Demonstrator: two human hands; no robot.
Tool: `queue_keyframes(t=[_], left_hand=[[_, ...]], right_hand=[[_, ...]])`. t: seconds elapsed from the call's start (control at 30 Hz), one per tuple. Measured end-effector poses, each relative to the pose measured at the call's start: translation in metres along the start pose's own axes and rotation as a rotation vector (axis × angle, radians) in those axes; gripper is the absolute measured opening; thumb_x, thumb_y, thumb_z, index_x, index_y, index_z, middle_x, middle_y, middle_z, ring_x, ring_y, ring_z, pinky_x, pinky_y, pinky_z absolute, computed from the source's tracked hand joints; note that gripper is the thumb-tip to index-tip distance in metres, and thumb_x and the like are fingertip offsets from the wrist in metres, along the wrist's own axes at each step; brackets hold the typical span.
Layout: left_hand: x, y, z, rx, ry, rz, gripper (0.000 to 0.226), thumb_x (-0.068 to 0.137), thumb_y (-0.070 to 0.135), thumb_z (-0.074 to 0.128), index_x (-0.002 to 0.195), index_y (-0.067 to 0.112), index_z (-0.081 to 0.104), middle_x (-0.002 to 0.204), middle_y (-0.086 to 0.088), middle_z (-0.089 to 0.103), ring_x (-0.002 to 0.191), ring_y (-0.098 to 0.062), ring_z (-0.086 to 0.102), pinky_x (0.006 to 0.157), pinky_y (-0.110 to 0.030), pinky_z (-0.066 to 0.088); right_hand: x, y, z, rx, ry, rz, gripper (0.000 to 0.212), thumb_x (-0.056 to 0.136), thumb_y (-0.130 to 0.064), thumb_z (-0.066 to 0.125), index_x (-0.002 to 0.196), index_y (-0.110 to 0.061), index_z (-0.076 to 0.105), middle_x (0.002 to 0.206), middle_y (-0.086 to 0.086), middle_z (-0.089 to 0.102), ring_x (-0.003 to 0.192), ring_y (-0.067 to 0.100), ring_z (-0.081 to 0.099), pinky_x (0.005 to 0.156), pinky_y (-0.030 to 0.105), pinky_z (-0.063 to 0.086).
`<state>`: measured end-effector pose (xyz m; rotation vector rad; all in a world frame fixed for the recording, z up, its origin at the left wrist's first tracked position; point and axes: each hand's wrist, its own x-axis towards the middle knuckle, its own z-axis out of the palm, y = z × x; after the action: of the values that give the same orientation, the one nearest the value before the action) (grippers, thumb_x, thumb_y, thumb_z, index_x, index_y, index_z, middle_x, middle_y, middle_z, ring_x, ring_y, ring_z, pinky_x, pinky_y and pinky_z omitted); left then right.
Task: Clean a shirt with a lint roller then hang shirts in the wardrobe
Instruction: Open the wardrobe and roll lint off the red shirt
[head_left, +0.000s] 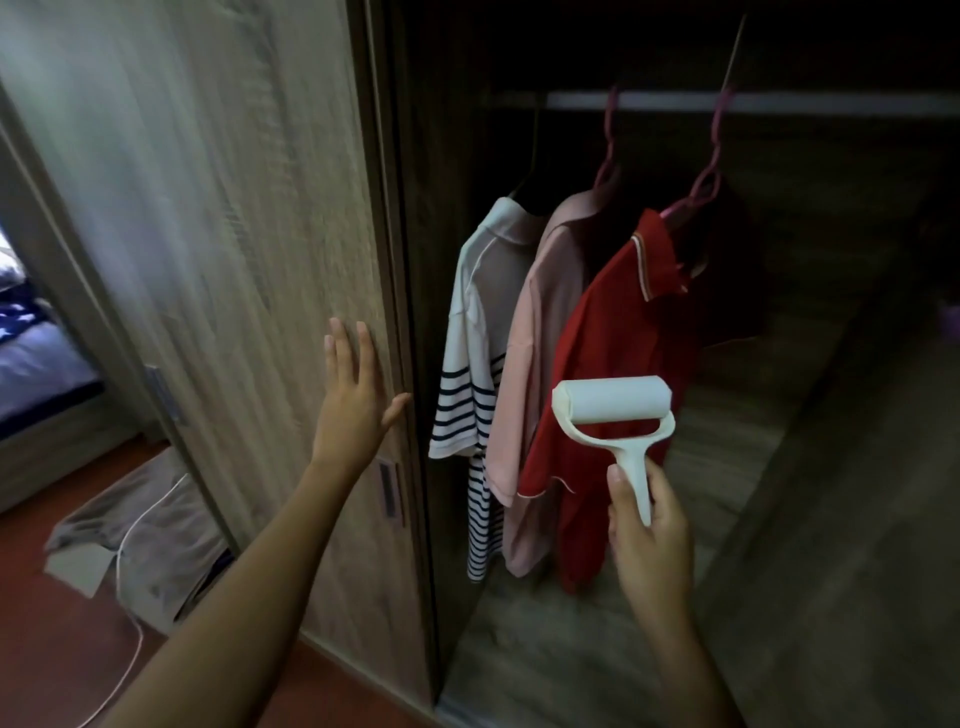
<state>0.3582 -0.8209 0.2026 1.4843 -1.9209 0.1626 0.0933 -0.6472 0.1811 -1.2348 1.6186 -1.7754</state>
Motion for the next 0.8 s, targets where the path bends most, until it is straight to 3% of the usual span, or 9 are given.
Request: queue_keyframes(t=[0.13, 0.27, 0.33, 0.43, 0.6, 0.7, 0.8], left_hand=[[-0.002, -0.001, 0.003, 0.068, 0.017, -0.015, 0.100, 0.088, 0.038, 0.062, 0.151, 0.006, -0.010, 0.158, -0.024, -0.011, 0.146, -0.043, 0.000, 0.118, -0.052, 0.018], [-0.009, 0.031, 0.011, 0.061, 0.145, -0.088, 0.088, 0.088, 0.018, 0.065, 0.151, 0.001, 0.005, 0.157, -0.031, 0.001, 0.145, -0.046, 0.007, 0.115, -0.058, 0.023], [-0.014, 0.063, 0.017, -0.019, 0.230, 0.008, 0.079, 0.090, 0.014, 0.060, 0.150, -0.001, 0.012, 0.156, -0.032, 0.008, 0.146, -0.043, 0.010, 0.118, -0.050, 0.022], [-0.014, 0.121, 0.024, -0.186, 0.175, 0.179, 0.067, 0.096, 0.028, 0.050, 0.150, 0.001, 0.022, 0.156, -0.019, 0.025, 0.146, -0.025, 0.022, 0.119, -0.033, 0.023], [-0.002, 0.179, 0.037, -0.332, 0.135, 0.058, 0.064, 0.090, 0.053, 0.053, 0.138, 0.010, 0.047, 0.135, -0.006, 0.049, 0.126, -0.017, 0.046, 0.103, -0.024, 0.041], [0.000, 0.183, 0.049, -0.261, 0.166, 0.054, 0.042, 0.092, 0.045, 0.052, 0.111, 0.010, 0.063, 0.119, -0.008, 0.054, 0.109, -0.022, 0.054, 0.090, -0.034, 0.051], [-0.004, 0.180, 0.049, -0.288, 0.206, -0.023, 0.027, 0.098, 0.030, 0.041, 0.097, 0.010, 0.060, 0.097, -0.005, 0.058, 0.089, -0.022, 0.056, 0.079, -0.043, 0.048]], right_hand=[[0.015, -0.002, -0.005, 0.003, -0.038, -0.026, 0.011, 0.095, -0.038, 0.053, 0.098, -0.035, 0.064, 0.065, -0.009, 0.057, 0.062, 0.011, 0.054, 0.059, 0.032, 0.043], [0.031, -0.001, -0.012, 0.001, -0.040, -0.028, 0.013, 0.094, -0.040, 0.056, 0.104, -0.036, 0.061, 0.069, -0.006, 0.060, 0.062, 0.014, 0.056, 0.058, 0.035, 0.045], [0.039, -0.001, -0.019, 0.022, -0.002, -0.013, 0.027, 0.090, -0.040, 0.063, 0.115, -0.035, 0.057, 0.077, -0.004, 0.066, 0.067, 0.015, 0.062, 0.060, 0.034, 0.049], [0.051, -0.005, -0.036, 0.032, 0.063, 0.019, 0.030, 0.085, -0.036, 0.068, 0.112, -0.038, 0.054, 0.084, 0.000, 0.069, 0.069, 0.017, 0.064, 0.061, 0.033, 0.049], [0.075, 0.001, -0.062, 0.121, 0.131, 0.044, 0.008, 0.089, -0.040, 0.063, 0.096, -0.043, 0.059, 0.075, 0.001, 0.065, 0.059, 0.018, 0.054, 0.054, 0.032, 0.042], [0.086, 0.003, -0.069, 0.159, 0.138, 0.062, 0.006, 0.091, -0.040, 0.061, 0.091, -0.046, 0.061, 0.078, 0.003, 0.066, 0.058, 0.016, 0.052, 0.051, 0.028, 0.039], [0.098, 0.000, -0.067, 0.156, 0.111, 0.017, 0.007, 0.091, -0.042, 0.059, 0.096, -0.041, 0.063, 0.081, 0.006, 0.067, 0.058, 0.015, 0.054, 0.051, 0.030, 0.041]])
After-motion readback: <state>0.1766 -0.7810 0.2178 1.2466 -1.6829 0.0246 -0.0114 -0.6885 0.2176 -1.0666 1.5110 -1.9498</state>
